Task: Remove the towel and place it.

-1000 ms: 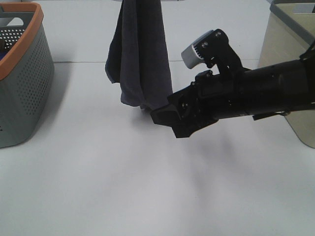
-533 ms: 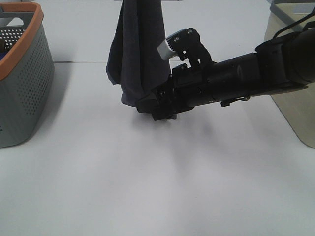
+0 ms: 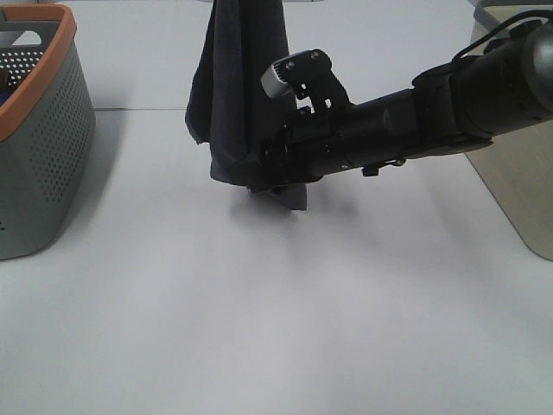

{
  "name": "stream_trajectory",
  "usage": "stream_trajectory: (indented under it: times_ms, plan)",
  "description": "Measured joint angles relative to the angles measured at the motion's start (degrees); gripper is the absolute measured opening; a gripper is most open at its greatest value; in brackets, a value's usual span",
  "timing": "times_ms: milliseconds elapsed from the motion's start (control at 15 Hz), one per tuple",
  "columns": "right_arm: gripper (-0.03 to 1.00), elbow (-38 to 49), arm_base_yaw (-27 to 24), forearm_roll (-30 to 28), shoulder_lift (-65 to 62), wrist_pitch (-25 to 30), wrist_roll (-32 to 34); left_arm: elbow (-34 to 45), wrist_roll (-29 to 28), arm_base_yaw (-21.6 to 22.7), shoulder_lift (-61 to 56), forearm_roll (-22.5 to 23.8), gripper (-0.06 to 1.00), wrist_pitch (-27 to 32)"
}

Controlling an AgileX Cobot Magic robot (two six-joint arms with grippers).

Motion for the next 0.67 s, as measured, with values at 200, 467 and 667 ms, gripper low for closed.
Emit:
stream_trajectory:
  times_ms: [200, 467, 667]
  plan:
    - [0.57, -2.18, 0.00, 0.00, 2.64, 1.55, 2.52, 0.00, 0.00, 0.00, 0.00, 0.00, 0.00, -0.23]
    - [0.55, -4.18, 0.00, 0.00, 2.86, 3.78, 3.72, 0.00, 0.00, 0.00, 0.00, 0.00, 0.00, -0.23]
    - [0.52, -4.18, 0.00, 0.00, 2.98, 3.95, 4.53, 0.00, 0.00, 0.00, 0.00, -0.63, 0.00, -0.23]
